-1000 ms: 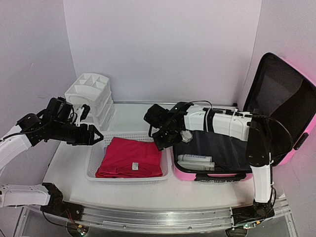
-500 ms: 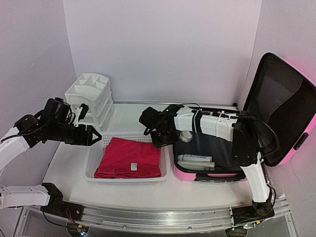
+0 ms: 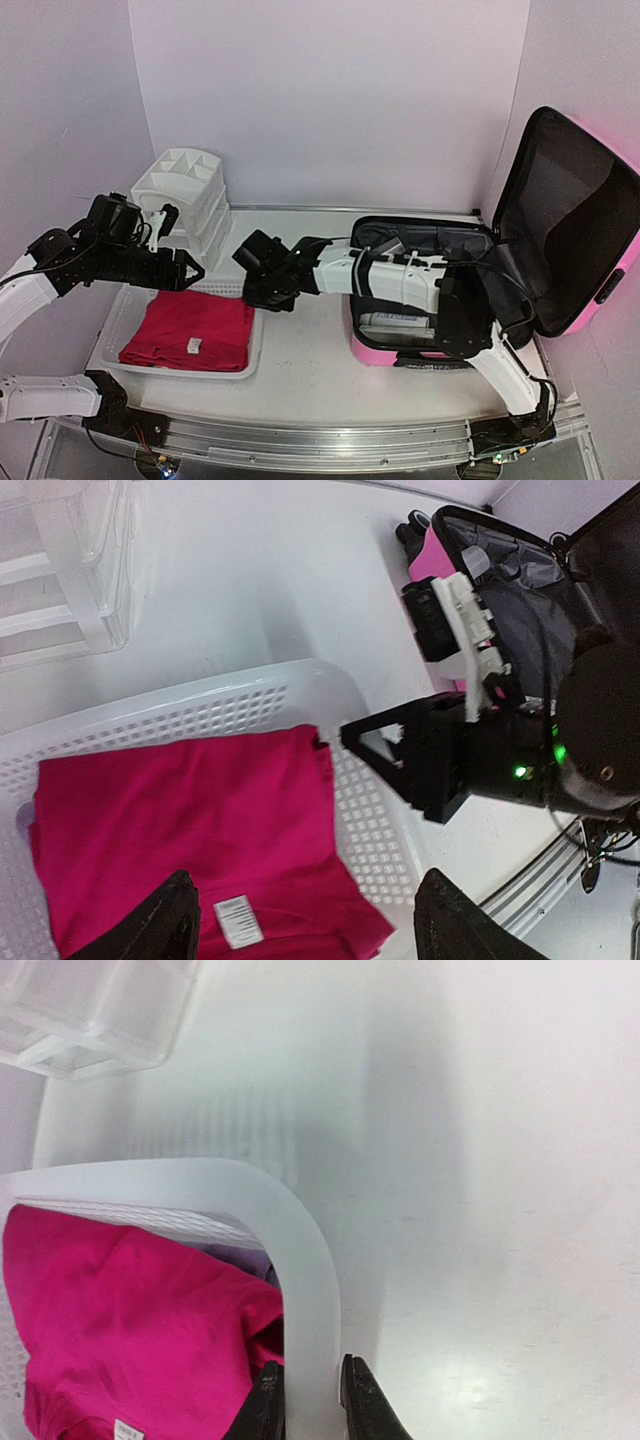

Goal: Open, take out, and arrange the luggage

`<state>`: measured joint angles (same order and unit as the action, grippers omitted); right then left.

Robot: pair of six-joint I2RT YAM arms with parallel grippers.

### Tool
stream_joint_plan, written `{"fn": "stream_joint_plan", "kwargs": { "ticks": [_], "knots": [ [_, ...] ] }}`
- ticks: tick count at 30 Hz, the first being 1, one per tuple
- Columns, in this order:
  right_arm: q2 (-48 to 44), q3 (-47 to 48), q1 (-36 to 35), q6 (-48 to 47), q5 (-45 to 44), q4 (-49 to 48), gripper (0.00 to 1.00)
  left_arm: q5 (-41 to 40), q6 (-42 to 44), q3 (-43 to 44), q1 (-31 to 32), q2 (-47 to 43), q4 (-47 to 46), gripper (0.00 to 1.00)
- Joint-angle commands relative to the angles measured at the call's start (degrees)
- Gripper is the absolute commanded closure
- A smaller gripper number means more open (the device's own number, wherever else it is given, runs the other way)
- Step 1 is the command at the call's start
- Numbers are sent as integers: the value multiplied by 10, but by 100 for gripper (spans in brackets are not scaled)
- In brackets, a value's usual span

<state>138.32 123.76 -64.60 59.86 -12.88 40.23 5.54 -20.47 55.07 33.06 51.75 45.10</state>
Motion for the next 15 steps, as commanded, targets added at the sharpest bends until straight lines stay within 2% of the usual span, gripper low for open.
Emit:
{"fn": "stream_joint_plan", "kwargs": {
  "ticks": [1,3,6,9,15],
  "knots": [
    [68,79,-34,95,28,-61,100,-12,3,18,-1,-31,-4,26],
    [90,109,-50,107,19,-74,100,-13,3,19,-1,-37,-2,26],
    [118,166,-67,75,8,-84,99,-16,6,23,-1,-37,3,26],
    [114,166,-66,55,6,-85,90,-20,8,33,-1,-34,5,26],
    [9,72,-53,-77,13,-87,43,-49,19,74,-1,-3,8,21]
  ]
}}
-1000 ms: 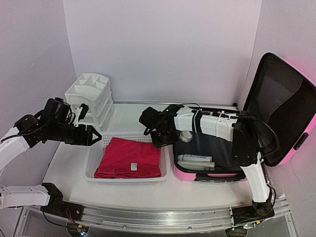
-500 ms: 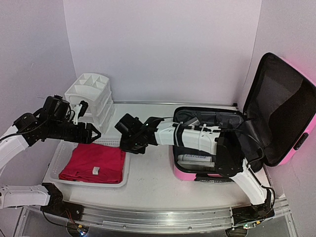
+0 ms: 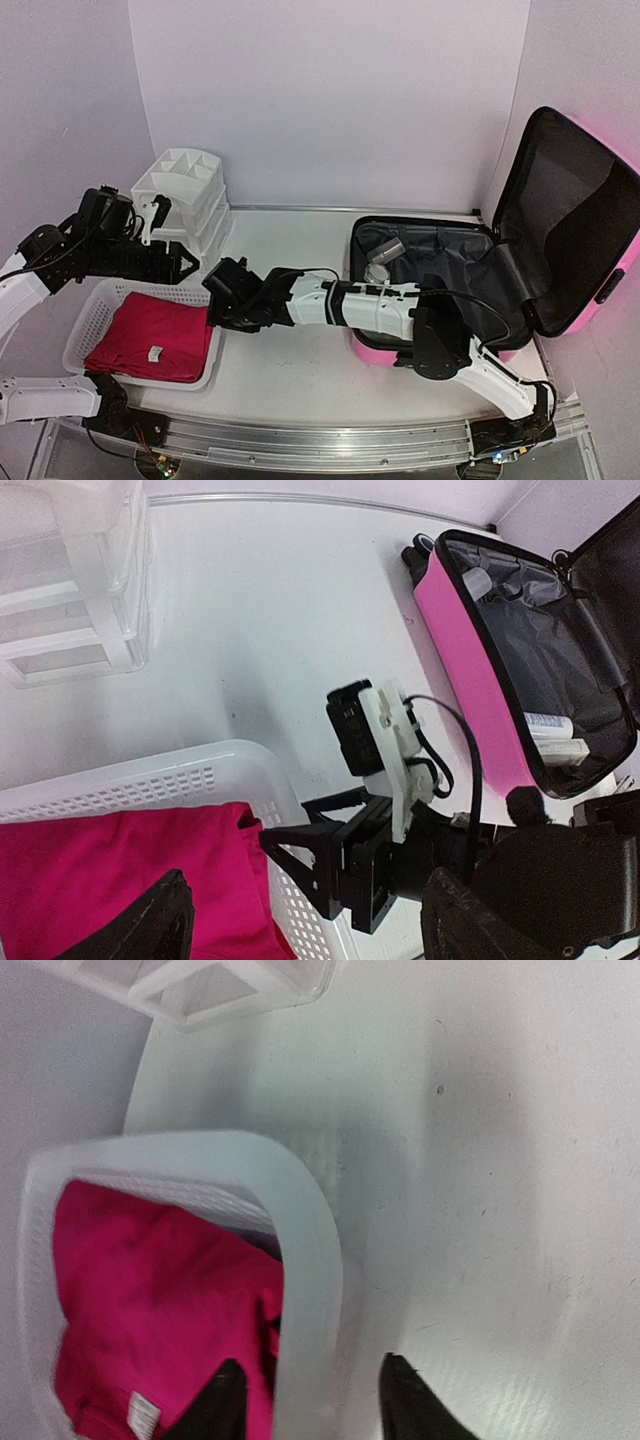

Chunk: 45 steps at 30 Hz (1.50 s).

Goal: Open, take out, and arrange the luggage

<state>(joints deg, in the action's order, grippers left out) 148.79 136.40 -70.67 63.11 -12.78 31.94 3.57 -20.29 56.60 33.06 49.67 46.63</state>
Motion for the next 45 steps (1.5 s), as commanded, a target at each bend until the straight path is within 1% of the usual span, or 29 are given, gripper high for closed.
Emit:
{"fn": "stream_joint_plan", "kwargs": {
  "ticks": [1,3,6,7,8,9,10,12,15,18,21,23,25,28,31,36,38,41,43,45],
  "knots": [
    [-140,-90,14,-139,13,-4,37,-48,20,71,-1,27,-5,20],
    [-208,-165,23,-203,18,-4,24,-91,23,108,-1,49,1,15],
    [-320,-302,34,-284,22,4,10,-185,25,164,-7,96,11,7],
    [-357,-340,36,-312,20,5,7,-221,22,184,-13,115,14,2],
    [-391,-381,36,-328,11,7,3,-248,17,203,-25,136,14,1],
    [-426,-420,36,-338,0,9,2,-259,9,224,-45,160,14,1],
    [-455,-449,37,-346,-15,9,2,-251,-5,245,-72,191,14,1],
    [-494,-482,42,-356,-31,9,2,-213,-37,286,-124,238,14,1],
    [-526,-491,47,-371,-35,17,2,-218,-80,346,-145,303,16,1],
    [-544,-505,49,-367,-31,18,2,-207,-109,405,-163,355,25,1],
    [-516,-487,49,-339,12,18,2,-217,-150,437,-169,384,31,1],
    [-468,-455,48,-318,94,-6,2,-220,-177,441,-172,393,32,2],
    [-431,-451,43,-271,178,-76,2,-211,-188,443,-174,403,35,2],
    [-362,-442,38,-158,236,-182,2,-194,-175,432,-175,397,35,3],
    [-288,-393,35,-99,257,-208,2,-184,-132,408,-174,377,34,3],
    [-200,-314,23,-64,247,-212,2,-169,-89,334,-175,316,33,3],
    [-159,-267,20,-39,267,-219,6,-166,-81,306,-175,289,34,3],
    [-94,-167,-1,-38,288,-226,9,-173,-66,275,-175,252,33,4],
    [-55,-100,-17,-55,287,-237,9,-184,-52,264,-175,235,33,4],
    [-26,-54,-27,-56,271,-245,9,-195,-39,256,-175,224,33,4]
  ]
}}
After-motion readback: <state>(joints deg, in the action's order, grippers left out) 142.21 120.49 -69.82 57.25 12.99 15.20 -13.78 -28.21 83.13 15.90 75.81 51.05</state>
